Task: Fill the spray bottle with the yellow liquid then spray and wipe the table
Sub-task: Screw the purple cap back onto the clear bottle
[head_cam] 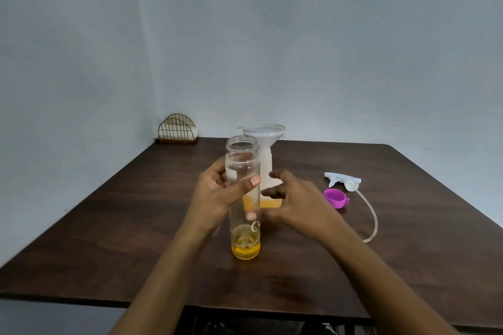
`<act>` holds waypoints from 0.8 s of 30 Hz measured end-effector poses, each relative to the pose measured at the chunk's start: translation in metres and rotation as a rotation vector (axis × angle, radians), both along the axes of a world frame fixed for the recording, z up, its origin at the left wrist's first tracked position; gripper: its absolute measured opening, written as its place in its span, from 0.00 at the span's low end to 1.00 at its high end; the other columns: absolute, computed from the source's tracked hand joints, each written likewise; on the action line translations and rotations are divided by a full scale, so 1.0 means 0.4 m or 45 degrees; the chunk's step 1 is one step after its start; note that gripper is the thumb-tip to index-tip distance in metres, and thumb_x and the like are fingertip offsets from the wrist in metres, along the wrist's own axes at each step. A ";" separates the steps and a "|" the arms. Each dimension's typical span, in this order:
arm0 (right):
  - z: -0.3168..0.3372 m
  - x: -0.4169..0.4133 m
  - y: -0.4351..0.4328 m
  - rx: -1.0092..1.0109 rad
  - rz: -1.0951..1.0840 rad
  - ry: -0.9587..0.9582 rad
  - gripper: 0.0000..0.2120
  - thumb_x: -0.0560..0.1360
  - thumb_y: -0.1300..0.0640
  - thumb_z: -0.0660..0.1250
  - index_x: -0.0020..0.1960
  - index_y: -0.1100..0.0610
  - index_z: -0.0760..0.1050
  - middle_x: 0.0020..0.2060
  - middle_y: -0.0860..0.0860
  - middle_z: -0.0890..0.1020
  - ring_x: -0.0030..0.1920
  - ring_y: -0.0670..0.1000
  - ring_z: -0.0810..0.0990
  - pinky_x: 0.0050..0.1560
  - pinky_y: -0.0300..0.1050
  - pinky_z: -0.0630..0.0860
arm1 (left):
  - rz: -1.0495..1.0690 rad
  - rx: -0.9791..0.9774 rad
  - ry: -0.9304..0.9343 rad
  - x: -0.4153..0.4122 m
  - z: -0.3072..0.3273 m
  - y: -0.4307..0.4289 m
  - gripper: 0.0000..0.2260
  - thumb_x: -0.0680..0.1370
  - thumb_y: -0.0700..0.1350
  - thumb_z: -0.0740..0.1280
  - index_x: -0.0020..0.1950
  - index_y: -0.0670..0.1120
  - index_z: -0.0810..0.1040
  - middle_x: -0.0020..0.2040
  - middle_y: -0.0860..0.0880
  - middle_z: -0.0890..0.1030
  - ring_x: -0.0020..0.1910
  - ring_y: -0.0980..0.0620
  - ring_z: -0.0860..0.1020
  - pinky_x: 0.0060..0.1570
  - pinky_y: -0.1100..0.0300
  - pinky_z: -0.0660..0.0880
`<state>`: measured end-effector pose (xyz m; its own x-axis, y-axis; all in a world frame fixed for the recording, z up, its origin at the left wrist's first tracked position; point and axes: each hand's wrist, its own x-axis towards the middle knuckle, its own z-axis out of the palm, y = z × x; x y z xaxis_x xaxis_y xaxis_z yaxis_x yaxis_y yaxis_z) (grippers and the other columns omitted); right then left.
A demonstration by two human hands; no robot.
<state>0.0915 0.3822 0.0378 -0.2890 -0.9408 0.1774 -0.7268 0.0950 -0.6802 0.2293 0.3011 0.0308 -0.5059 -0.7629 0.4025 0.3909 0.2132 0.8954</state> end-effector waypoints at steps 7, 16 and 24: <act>-0.009 -0.305 -0.013 0.255 -0.302 0.413 0.23 0.70 0.50 0.72 0.63 0.54 0.72 0.60 0.51 0.78 0.57 0.51 0.76 0.53 0.42 0.70 | 0.001 -0.030 0.010 -0.016 -0.022 -0.005 0.17 0.65 0.37 0.74 0.53 0.45 0.79 0.44 0.49 0.85 0.45 0.54 0.83 0.42 0.64 0.78; -0.090 -0.418 -0.101 0.730 -0.178 0.643 0.27 0.68 0.51 0.74 0.65 0.51 0.70 0.63 0.51 0.75 0.60 0.54 0.73 0.55 0.44 0.71 | -0.063 0.022 0.114 -0.030 -0.038 -0.008 0.13 0.64 0.37 0.73 0.47 0.44 0.79 0.40 0.49 0.86 0.41 0.55 0.84 0.38 0.64 0.78; 0.080 -0.269 -0.006 0.298 -0.074 0.020 0.25 0.58 0.43 0.75 0.47 0.56 0.72 0.41 0.57 0.81 0.35 0.51 0.78 0.37 0.48 0.74 | -0.087 0.074 0.140 -0.033 -0.051 -0.020 0.19 0.58 0.46 0.74 0.47 0.44 0.79 0.41 0.48 0.85 0.40 0.54 0.83 0.38 0.62 0.79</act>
<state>-0.0160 0.3798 0.0698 -0.3425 -0.9387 -0.0386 -0.7261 0.2905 -0.6232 0.2160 0.2931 0.0106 -0.5129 -0.7517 0.4145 0.4994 0.1315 0.8564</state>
